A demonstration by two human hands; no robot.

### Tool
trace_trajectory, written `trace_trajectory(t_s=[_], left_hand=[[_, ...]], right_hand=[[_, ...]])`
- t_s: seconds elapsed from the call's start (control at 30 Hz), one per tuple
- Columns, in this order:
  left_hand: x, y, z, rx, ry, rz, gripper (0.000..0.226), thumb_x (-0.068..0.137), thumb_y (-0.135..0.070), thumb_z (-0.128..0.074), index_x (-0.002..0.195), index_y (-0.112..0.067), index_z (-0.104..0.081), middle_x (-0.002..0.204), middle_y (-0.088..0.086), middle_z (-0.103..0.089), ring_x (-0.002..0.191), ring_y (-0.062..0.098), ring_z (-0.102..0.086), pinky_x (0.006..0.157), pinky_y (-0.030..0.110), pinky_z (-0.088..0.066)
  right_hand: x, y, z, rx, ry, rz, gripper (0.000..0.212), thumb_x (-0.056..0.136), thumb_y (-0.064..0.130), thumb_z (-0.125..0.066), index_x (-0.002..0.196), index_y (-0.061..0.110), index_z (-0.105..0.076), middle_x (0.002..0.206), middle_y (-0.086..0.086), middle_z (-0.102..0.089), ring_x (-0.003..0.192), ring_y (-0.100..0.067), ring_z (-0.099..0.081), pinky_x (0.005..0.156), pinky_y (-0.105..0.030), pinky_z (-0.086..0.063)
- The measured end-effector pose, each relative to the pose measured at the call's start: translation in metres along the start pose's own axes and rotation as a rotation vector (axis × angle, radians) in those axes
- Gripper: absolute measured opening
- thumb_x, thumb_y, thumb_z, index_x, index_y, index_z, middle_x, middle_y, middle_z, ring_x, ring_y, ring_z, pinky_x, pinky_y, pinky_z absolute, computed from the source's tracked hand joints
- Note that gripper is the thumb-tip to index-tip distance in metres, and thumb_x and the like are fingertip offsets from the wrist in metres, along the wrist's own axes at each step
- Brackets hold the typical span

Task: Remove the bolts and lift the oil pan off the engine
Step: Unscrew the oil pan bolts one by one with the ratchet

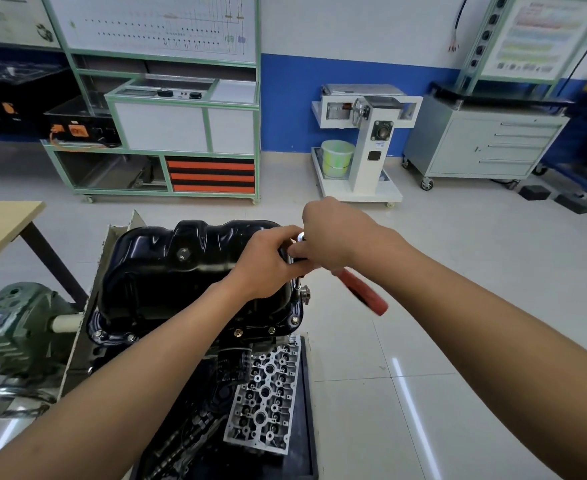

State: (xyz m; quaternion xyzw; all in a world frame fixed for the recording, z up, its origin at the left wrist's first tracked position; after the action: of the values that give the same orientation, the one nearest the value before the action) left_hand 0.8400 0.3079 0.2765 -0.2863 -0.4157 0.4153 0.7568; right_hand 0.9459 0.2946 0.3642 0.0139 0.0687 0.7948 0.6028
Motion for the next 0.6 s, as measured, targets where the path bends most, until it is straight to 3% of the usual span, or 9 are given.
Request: trace_trajectory(t_s=[0.07,0.13,0.23,0.33,0.4,0.47,0.53,0.6], left_hand=[[0.001,0.003,0.001,0.037,0.080,-0.009,0.015,0.083,-0.015,-0.084,0.088,-0.012,-0.070,0.077,-0.001,-0.068,0.077,0.024,-0.062,0.077,0.042,-0.053],[0.002,0.006,0.001,0.078,0.146,-0.026,0.015,0.085,-0.015,-0.083,0.083,-0.020,-0.069,0.074,-0.018,-0.064,0.072,0.005,-0.058,0.074,0.028,-0.046],[0.002,0.008,-0.001,0.150,0.232,-0.008,0.023,0.088,-0.019,-0.078,0.082,-0.034,-0.063,0.077,-0.028,-0.063,0.075,-0.001,-0.058,0.073,0.018,-0.040],[0.004,0.011,0.001,0.157,0.250,0.001,0.014,0.088,-0.019,-0.078,0.087,-0.031,-0.069,0.087,-0.027,-0.070,0.085,-0.002,-0.065,0.077,0.014,-0.045],[0.004,0.012,0.003,0.131,0.223,0.002,0.007,0.088,-0.017,-0.078,0.090,-0.022,-0.074,0.089,-0.021,-0.074,0.088,0.000,-0.067,0.083,0.018,-0.049],[0.003,0.013,0.003,0.119,0.197,0.001,0.007,0.088,-0.018,-0.080,0.092,-0.022,-0.075,0.086,-0.018,-0.075,0.087,0.000,-0.068,0.086,0.019,-0.051],[0.002,0.016,0.001,0.130,0.162,-0.012,0.009,0.088,-0.021,-0.080,0.095,-0.023,-0.075,0.086,-0.017,-0.075,0.086,0.001,-0.069,0.084,0.022,-0.052],[0.002,0.017,0.001,0.137,0.123,-0.035,0.010,0.087,-0.022,-0.081,0.095,-0.024,-0.075,0.084,-0.018,-0.074,0.084,0.003,-0.070,0.078,0.019,-0.050]], right_hand=[[-0.002,0.002,0.001,-0.070,0.014,0.045,0.034,0.088,0.031,-0.069,0.068,0.016,-0.047,0.062,-0.003,-0.051,0.039,-0.018,-0.059,0.041,-0.023,-0.034],[-0.003,0.006,0.003,-0.205,0.001,0.092,0.039,0.087,0.030,-0.072,0.066,0.018,-0.042,0.067,-0.003,-0.045,0.048,-0.017,-0.051,0.043,-0.026,-0.030],[-0.006,0.011,0.004,-0.381,-0.029,0.172,0.043,0.088,0.024,-0.073,0.067,0.018,-0.036,0.071,-0.001,-0.034,0.054,-0.016,-0.037,0.046,-0.029,-0.024],[-0.006,0.012,0.008,-0.437,-0.015,0.289,0.011,0.088,0.007,-0.069,0.087,0.016,-0.063,0.073,0.001,-0.037,0.057,-0.019,-0.045,0.053,-0.033,-0.035],[-0.006,0.008,0.009,-0.395,0.043,0.406,0.024,0.089,0.005,-0.066,0.105,0.022,-0.073,0.079,0.000,-0.053,0.071,-0.026,-0.059,0.060,-0.037,-0.048],[-0.005,-0.002,0.009,-0.312,0.092,0.471,0.028,0.092,0.013,-0.068,0.114,0.028,-0.072,0.094,0.001,-0.068,0.089,-0.026,-0.062,0.076,-0.042,-0.053],[-0.004,-0.014,0.007,-0.115,0.088,0.448,0.028,0.093,0.022,-0.070,0.119,0.032,-0.069,0.106,0.000,-0.068,0.096,-0.022,-0.059,0.084,-0.041,-0.050],[-0.004,-0.028,0.004,0.017,0.013,0.377,0.030,0.092,0.034,-0.071,0.122,0.034,-0.068,0.104,0.002,-0.066,0.098,-0.017,-0.055,0.082,-0.037,-0.048]])
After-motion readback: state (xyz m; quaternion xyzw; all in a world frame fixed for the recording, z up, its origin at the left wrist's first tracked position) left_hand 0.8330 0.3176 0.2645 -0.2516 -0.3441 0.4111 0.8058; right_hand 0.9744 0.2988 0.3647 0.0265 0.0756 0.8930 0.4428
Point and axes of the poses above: each hand's wrist, its own x-axis towards the middle knuckle, its own z-axis out of the back of the hand, y = z × x, the point moved 5 cm from there along x, towards the middle knuckle
